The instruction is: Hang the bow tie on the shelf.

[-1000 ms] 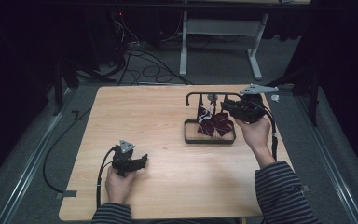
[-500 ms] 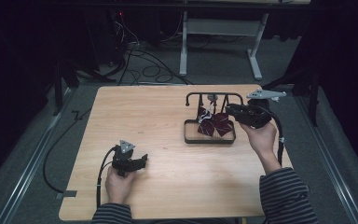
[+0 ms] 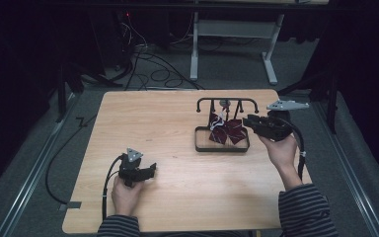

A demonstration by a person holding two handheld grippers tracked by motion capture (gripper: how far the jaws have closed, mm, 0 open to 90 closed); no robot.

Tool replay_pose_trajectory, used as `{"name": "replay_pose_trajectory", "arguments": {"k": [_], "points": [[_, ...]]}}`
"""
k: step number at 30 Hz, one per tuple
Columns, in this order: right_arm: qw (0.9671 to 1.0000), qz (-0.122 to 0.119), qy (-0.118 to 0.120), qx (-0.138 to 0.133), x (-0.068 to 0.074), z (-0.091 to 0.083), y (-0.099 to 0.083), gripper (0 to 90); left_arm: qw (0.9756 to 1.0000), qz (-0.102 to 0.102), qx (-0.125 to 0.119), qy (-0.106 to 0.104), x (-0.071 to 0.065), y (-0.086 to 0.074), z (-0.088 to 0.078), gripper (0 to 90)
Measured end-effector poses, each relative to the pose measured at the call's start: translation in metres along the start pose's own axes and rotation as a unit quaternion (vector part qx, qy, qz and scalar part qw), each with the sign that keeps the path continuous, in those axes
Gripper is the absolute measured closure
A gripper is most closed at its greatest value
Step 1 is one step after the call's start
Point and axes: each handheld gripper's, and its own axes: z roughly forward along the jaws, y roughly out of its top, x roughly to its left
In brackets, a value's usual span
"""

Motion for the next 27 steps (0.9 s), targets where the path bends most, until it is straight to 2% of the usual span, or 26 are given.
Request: {"name": "replay_pose_trajectory", "arguments": {"k": [10,27], "points": [[0.9999,0.014,-0.003,-0.001,-0.009,-0.009,-0.012,70.3,1.0000,0.000,0.000,0.001,0.000,0.000,0.000,26.2],[0.9995,0.030,-0.005,-0.003,-0.013,-0.018,-0.031,69.8,1.0000,0.001,0.000,0.002,0.000,0.000,0.000,26.2]]}}
